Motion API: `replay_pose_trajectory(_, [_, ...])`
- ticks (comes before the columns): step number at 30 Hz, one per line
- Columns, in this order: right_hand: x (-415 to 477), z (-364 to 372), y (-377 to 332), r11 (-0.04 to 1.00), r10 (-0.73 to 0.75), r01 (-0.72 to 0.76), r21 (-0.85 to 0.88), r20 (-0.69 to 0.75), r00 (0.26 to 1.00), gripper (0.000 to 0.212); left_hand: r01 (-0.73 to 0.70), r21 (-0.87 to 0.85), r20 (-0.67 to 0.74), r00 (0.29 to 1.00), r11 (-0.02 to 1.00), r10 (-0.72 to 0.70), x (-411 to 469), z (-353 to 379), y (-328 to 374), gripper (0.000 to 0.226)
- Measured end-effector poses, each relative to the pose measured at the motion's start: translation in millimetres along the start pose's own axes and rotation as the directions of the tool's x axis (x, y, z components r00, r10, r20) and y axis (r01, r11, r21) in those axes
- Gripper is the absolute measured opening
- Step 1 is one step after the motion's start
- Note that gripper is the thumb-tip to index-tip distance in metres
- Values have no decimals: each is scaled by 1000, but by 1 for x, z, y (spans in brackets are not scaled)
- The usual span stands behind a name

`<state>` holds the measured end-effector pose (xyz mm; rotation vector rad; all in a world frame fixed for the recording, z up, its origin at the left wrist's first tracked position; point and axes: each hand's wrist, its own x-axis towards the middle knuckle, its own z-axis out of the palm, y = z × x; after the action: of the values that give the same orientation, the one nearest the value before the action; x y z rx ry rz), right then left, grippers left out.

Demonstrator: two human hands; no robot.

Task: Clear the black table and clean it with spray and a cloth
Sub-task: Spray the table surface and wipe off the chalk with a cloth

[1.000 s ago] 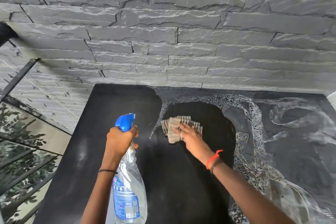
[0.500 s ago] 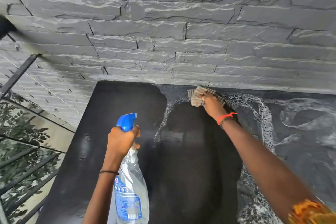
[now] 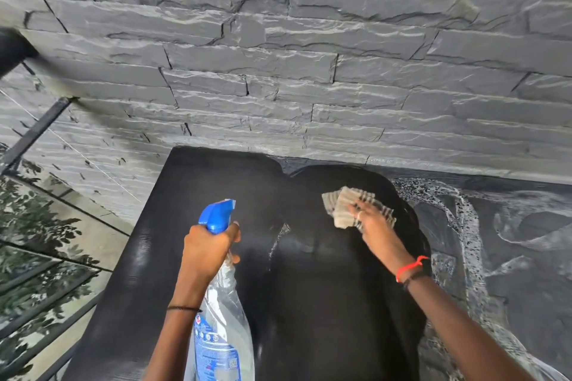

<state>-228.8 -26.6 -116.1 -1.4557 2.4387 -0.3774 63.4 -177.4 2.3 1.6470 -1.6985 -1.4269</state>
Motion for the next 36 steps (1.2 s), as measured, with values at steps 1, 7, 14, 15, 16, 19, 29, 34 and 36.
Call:
replay_pose_trajectory(1, [14, -6, 1, 999, 28, -28, -19, -30, 999, 70, 3, -8, 4, 1000, 1000, -3, 1, 0, -1, 17])
replay_pose_trajectory(7, [99, 1, -81, 995, 7, -10, -101, -30, 1000, 42, 30, -48, 1, 1000, 998, -30, 7, -2, -10, 19])
replay_pose_trajectory(14, [145, 27, -177, 964, -43, 62, -260, 79, 996, 44, 48, -56, 2, 999, 997, -48, 16, -14, -10, 22])
replay_pose_trajectory(15, [146, 27, -176, 962, -26, 47, -269, 79, 997, 43, 49, -63, -1, 999, 997, -50, 16, -15, -10, 24])
replay_pose_trajectory(16, [145, 26, -173, 962, -10, 32, -273, 81, 997, 42, 52, -66, -3, 999, 997, -52, 16, -16, -10, 24])
replay_pose_trajectory(19, [136, 21, -152, 964, 46, -35, -265, 38, 998, 39, 51, -58, -10, 999, 997, -52, 17, -18, -13, 21])
replay_pose_trajectory(29, [87, -21, -4, 857, 482, -490, -160, -84, 872, 39, 50, -71, -17, 999, 996, -51, -1, -22, -20, 16])
replay_pose_trajectory(34, [85, -10, -55, 914, 332, -342, -219, -81, 940, 42, 29, -61, -30, 999, 998, -31, -13, -27, -20, 15])
replay_pose_trajectory(36, [82, 4, -95, 944, 212, -214, -252, -37, 977, 42, 29, -58, -32, 999, 998, -31, -17, -28, -19, 15])
